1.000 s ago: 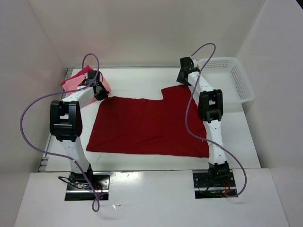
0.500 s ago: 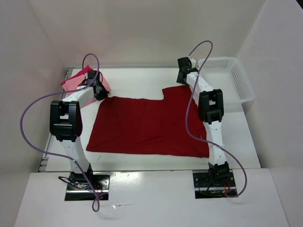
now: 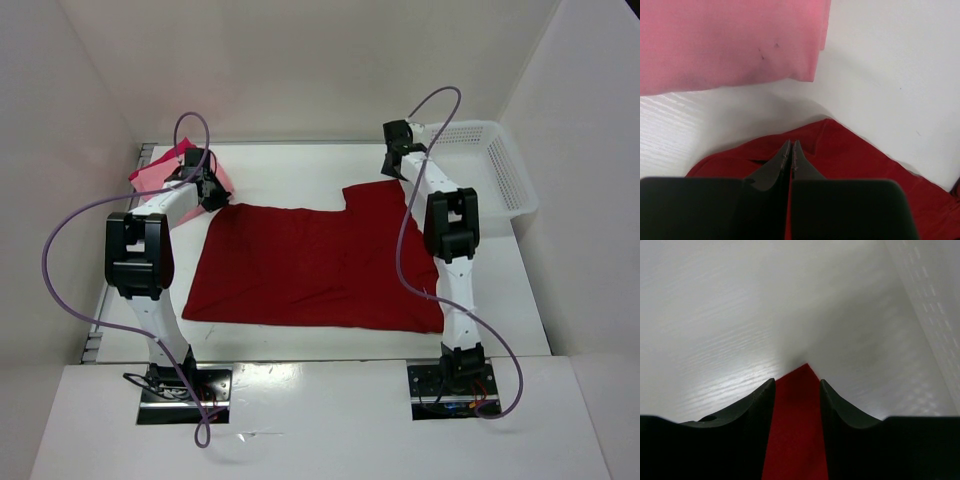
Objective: Fold and stack the t-shirts
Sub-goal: Grap the side of the flattened tshirt furthest away from the robot with both arms, then fold the other side of the tshirt into a rectangle
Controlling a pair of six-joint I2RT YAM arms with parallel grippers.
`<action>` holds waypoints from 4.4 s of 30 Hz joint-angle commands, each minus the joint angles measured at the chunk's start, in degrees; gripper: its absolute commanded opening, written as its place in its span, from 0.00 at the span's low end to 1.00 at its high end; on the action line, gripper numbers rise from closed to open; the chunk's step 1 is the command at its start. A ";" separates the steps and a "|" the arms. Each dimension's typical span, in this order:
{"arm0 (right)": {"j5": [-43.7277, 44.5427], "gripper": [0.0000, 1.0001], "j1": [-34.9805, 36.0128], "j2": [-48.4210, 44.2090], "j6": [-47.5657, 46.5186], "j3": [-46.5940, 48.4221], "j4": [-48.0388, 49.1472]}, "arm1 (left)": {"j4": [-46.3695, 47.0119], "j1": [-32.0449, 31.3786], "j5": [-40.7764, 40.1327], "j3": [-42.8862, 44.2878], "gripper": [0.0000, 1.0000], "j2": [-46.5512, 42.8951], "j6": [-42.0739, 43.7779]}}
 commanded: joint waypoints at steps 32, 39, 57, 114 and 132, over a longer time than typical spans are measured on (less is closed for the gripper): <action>1.18 0.56 -2.35 2.68 0.82 4.33 -3.97 | 2.50 -0.23 2.25 1.29 0.00 -0.63 -1.13; -3.03 0.44 -2.35 3.38 1.43 1.93 -2.38 | 2.50 -0.23 2.26 1.29 0.00 0.42 -1.13; -8.05 0.00 -2.35 -0.12 2.57 1.95 -2.05 | 3.02 -0.23 3.04 0.68 0.00 -0.89 -1.65; -27.05 0.04 6.14 -61.27 15.14 -60.13 -1.54 | 1.08 6.99 17.03 -25.97 0.33 -29.21 -3.24; -6.03 0.58 15.84 -40.04 11.80 -50.36 1.84 | 3.19 -8.58 15.97 -24.81 0.33 -19.26 -4.38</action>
